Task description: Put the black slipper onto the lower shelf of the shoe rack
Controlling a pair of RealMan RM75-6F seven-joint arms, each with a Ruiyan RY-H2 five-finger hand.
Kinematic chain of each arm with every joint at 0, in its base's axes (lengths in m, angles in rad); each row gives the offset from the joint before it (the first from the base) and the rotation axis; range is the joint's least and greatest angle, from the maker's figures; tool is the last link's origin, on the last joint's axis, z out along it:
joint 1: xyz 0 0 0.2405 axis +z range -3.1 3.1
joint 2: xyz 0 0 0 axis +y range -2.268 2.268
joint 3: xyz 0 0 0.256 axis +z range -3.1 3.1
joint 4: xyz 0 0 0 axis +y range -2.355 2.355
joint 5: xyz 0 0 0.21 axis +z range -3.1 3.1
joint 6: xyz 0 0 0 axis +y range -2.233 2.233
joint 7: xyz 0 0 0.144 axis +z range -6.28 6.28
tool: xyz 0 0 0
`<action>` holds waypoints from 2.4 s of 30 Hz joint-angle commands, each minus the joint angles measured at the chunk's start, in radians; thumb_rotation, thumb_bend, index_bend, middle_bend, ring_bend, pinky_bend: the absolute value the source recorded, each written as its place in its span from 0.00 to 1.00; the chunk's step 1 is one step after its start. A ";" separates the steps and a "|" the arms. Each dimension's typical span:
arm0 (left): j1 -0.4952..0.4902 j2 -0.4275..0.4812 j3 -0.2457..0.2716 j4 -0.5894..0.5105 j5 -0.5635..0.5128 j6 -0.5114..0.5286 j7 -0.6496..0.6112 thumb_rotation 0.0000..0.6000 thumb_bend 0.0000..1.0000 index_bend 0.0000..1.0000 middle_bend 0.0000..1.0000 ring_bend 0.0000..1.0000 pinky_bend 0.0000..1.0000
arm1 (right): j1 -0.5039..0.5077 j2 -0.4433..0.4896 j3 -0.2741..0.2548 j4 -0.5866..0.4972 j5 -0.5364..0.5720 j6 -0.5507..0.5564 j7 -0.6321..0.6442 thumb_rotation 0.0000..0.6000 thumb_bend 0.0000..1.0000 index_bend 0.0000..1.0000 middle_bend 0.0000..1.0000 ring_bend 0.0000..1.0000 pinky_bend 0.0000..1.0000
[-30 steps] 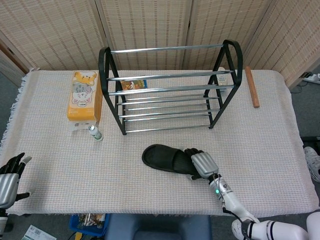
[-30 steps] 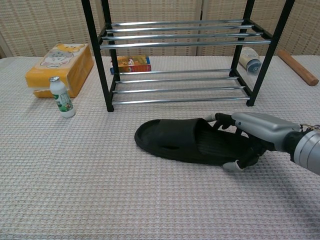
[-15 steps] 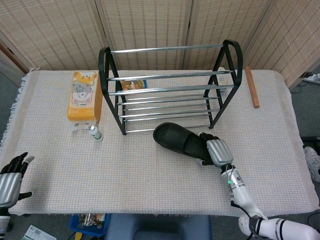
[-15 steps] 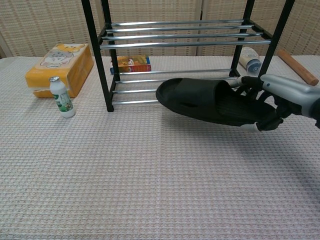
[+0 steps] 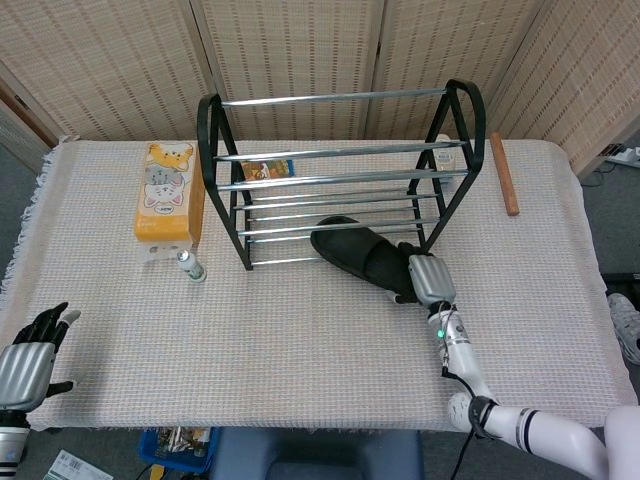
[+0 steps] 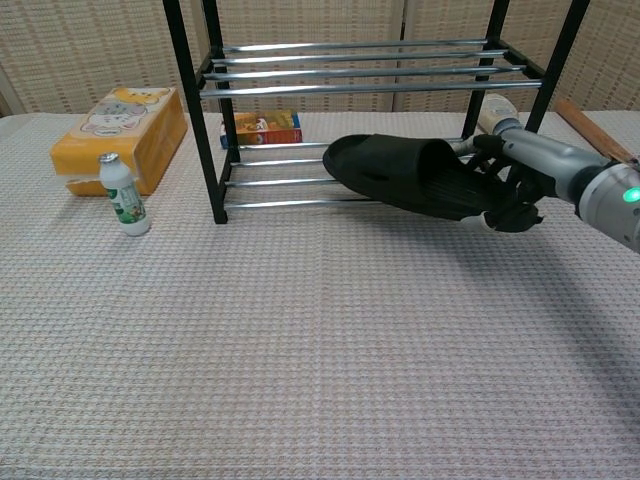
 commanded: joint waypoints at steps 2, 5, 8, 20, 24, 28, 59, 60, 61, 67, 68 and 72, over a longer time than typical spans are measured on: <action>0.002 0.003 0.001 -0.001 -0.007 -0.002 0.002 1.00 0.18 0.16 0.08 0.11 0.25 | 0.063 -0.066 0.037 0.074 0.065 -0.028 -0.032 1.00 0.62 0.15 0.26 0.24 0.47; 0.004 0.008 0.001 -0.005 -0.014 -0.004 0.008 1.00 0.18 0.16 0.08 0.11 0.25 | 0.105 -0.107 0.056 0.120 0.110 -0.045 -0.056 1.00 0.62 0.15 0.23 0.24 0.47; 0.007 0.012 0.004 -0.008 -0.013 0.000 0.007 1.00 0.18 0.16 0.08 0.11 0.25 | 0.147 -0.137 0.073 0.162 0.144 -0.064 -0.075 1.00 0.61 0.15 0.22 0.24 0.47; 0.024 0.025 0.011 0.005 -0.031 0.001 -0.011 1.00 0.18 0.16 0.08 0.11 0.25 | 0.261 -0.208 0.121 0.293 0.248 -0.108 -0.116 1.00 0.51 0.00 0.11 0.15 0.43; 0.023 0.023 0.011 0.008 -0.034 -0.005 -0.016 1.00 0.17 0.16 0.08 0.11 0.25 | 0.269 -0.218 0.119 0.310 0.243 -0.108 -0.099 1.00 0.41 0.00 0.04 0.06 0.30; 0.020 0.020 0.011 0.011 -0.036 -0.013 -0.015 1.00 0.18 0.16 0.08 0.11 0.25 | 0.260 -0.203 0.103 0.279 0.226 -0.109 -0.082 1.00 0.31 0.00 0.01 0.03 0.24; 0.014 0.016 0.012 0.006 -0.032 -0.018 -0.006 1.00 0.18 0.16 0.08 0.11 0.25 | 0.163 -0.099 -0.036 0.104 0.039 -0.076 0.037 1.00 0.00 0.00 0.00 0.00 0.17; 0.015 0.017 0.013 0.005 -0.032 -0.018 -0.005 1.00 0.18 0.16 0.08 0.11 0.25 | 0.162 -0.100 -0.039 0.098 0.030 -0.077 0.045 1.00 0.00 0.00 0.00 0.00 0.17; 0.015 0.017 0.014 0.003 -0.031 -0.018 -0.005 1.00 0.18 0.16 0.08 0.11 0.25 | 0.161 -0.102 -0.041 0.095 0.024 -0.078 0.049 1.00 0.00 0.00 0.00 0.00 0.17; 0.018 0.017 0.017 0.001 -0.031 -0.016 -0.007 1.00 0.18 0.16 0.08 0.11 0.25 | 0.166 -0.125 -0.042 0.087 -0.010 -0.082 0.082 1.00 0.00 0.00 0.00 0.00 0.17; 0.019 0.018 0.016 0.002 -0.032 -0.015 -0.007 1.00 0.18 0.16 0.08 0.11 0.25 | 0.168 -0.129 -0.042 0.088 -0.015 -0.083 0.084 1.00 0.00 0.00 0.00 0.00 0.17; 0.023 0.020 0.016 0.004 -0.036 -0.013 -0.011 1.00 0.18 0.16 0.09 0.11 0.25 | 0.184 -0.154 -0.034 0.096 -0.033 -0.085 0.093 1.00 0.00 0.00 0.00 0.00 0.17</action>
